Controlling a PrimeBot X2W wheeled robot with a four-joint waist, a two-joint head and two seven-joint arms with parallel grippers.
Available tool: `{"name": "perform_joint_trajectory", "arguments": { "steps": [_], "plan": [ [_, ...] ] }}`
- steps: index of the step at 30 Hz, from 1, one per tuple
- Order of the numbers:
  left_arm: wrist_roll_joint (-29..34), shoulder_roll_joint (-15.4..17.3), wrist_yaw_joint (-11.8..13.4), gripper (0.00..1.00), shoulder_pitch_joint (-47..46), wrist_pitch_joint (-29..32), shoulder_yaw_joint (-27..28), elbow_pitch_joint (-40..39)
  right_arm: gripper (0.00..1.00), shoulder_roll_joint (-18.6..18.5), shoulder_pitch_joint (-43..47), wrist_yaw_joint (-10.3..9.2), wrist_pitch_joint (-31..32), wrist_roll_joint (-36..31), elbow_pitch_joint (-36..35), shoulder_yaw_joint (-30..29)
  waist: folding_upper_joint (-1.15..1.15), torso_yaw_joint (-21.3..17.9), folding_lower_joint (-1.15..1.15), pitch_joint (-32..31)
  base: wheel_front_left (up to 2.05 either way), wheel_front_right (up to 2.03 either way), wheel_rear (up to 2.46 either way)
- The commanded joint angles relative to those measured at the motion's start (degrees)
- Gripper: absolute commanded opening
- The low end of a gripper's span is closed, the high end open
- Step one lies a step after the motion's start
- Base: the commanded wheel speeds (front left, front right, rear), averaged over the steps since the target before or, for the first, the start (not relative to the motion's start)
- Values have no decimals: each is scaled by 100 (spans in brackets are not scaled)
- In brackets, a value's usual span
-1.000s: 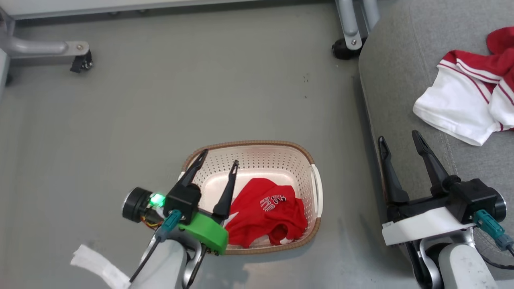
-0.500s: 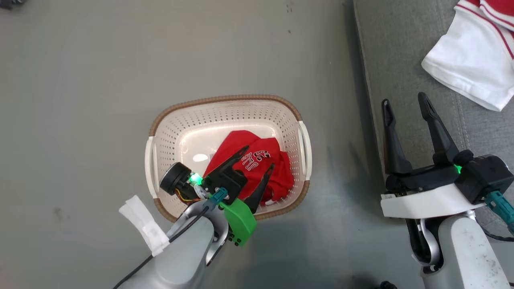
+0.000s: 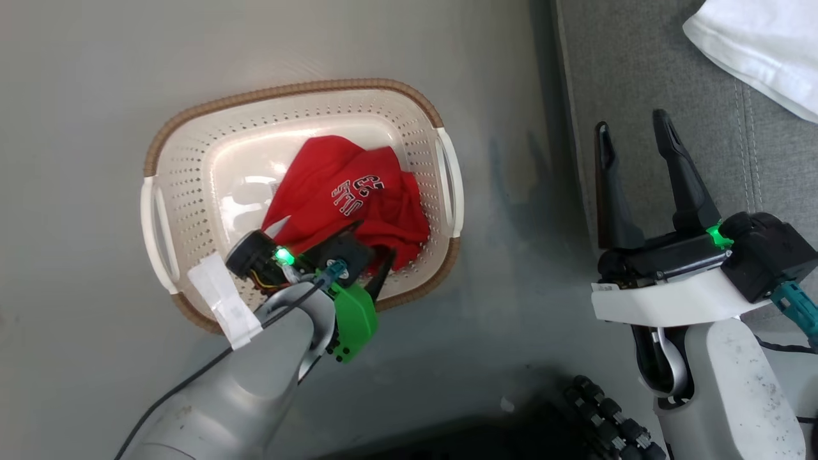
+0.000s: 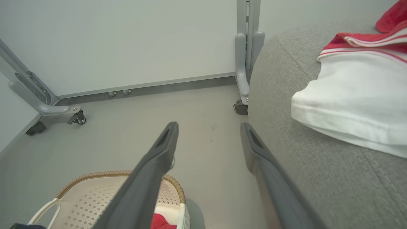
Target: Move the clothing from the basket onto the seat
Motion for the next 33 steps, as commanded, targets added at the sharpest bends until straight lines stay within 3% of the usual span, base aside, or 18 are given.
{"name": "perform_joint_trajectory", "arguments": {
  "steps": [1,9,24,25,27,33],
  "plan": [
    [-97,87,-18,100,-186,45,-65,96,100,-2,-127,0,-46,64,6,33,0,-379,-1,495,0,0,0],
    [-455,383,-18,100,-689,401,-341,762,100,-3,-314,0,-39,246,-108,137,0,-540,-1,818,0,0,0],
    [-648,591,-17,100,-1131,1097,-485,1587,100,-3,-460,0,-41,505,-137,360,0,-832,-1,1176,0,0,0],
    [-655,617,-16,87,-1158,1152,-491,1621,100,-3,-468,0,-41,508,-140,365,0,-843,-1,1192,0,0,0],
    [-676,647,18,0,-1200,1214,-493,1656,100,-3,-476,0,-41,522,-148,374,0,-862,-1,1217,0,0,0],
    [-643,662,160,0,-1281,1108,-545,1706,100,-3,-503,0,-41,501,-153,345,0,-876,-1,1199,0,0,0]
  ]
}}
